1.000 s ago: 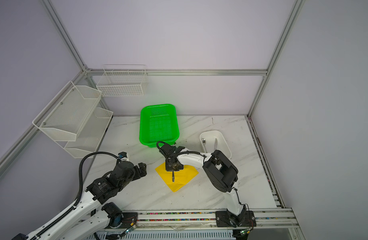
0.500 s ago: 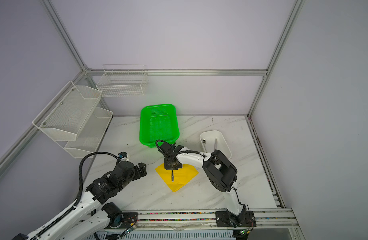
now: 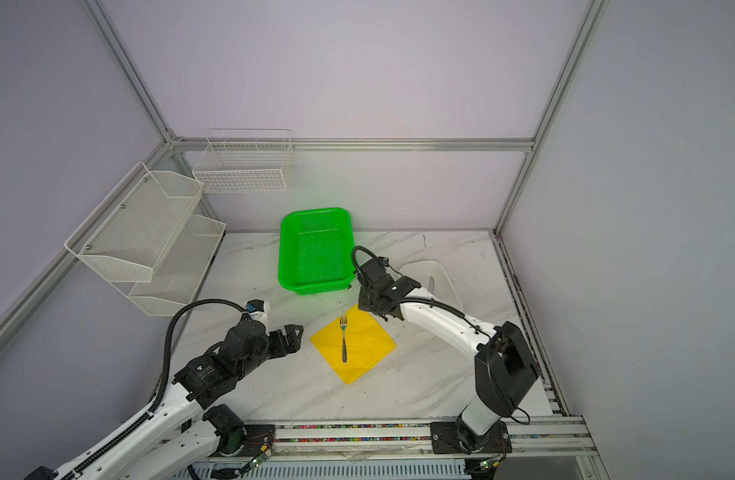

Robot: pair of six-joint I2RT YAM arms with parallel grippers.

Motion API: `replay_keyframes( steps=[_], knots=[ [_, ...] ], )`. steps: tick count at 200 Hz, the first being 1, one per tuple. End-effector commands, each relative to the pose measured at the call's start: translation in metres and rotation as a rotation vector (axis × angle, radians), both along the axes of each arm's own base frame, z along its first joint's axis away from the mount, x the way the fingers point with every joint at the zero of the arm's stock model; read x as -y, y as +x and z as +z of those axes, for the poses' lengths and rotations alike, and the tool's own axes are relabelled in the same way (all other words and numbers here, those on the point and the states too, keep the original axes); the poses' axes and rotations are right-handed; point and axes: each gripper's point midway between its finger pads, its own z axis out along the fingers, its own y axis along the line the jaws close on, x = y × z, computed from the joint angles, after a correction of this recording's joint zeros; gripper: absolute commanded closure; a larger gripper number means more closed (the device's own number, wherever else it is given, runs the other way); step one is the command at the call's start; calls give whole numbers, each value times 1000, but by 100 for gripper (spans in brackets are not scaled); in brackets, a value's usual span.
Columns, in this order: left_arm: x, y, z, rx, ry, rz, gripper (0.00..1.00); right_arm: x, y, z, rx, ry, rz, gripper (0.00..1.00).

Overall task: Place the utensils on the paper napkin and roll it up
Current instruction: 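Move the right gripper back into the tray toward the silver spoon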

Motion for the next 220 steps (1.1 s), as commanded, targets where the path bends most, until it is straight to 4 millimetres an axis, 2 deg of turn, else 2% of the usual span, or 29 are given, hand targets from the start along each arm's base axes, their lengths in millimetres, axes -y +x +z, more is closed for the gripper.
replay_keyframes(
  steps=[1, 28, 46, 70, 84, 117, 123, 126, 136, 157, 179, 205, 220],
  knots=[
    [39, 6, 13, 86, -91, -189, 1, 57, 6, -14, -10, -109, -60, 75],
    [70, 15, 21, 78, -159, -290, 1, 113, 21, -28, -49, -150, -107, 75],
    [89, 24, 23, 45, -173, -340, 0, 138, 34, -44, -105, -152, -112, 74],
    [118, 37, 20, -7, -158, -401, 0, 155, 47, -67, -175, -151, -115, 74],
    [134, 44, 21, -17, -148, -430, 0, 152, 57, -75, -192, -151, -85, 74],
    [168, 61, 18, -50, -141, -471, 0, 126, 74, -94, -232, -90, 45, 74],
    [174, 63, 24, -43, -148, -480, 0, 123, 77, -95, -234, -89, 69, 73],
    [177, 66, 14, -68, -138, -482, 0, 122, 78, -96, -236, -87, 74, 73],
    [185, 70, 13, -80, -139, -489, 0, 117, 82, -98, -233, -68, 92, 73],
    [196, 79, 14, -95, -133, -497, 0, 107, 87, -106, -242, -42, 143, 71],
    [204, 85, 16, -105, -126, -499, 0, 106, 88, -118, -271, -52, 159, 70],
    [206, 90, 15, -113, -116, -481, 0, 97, 89, -123, -255, -6, 195, 68],
    [206, 93, 15, -114, -117, -467, 0, 96, 85, -134, -288, -17, 218, 68]
  ],
)
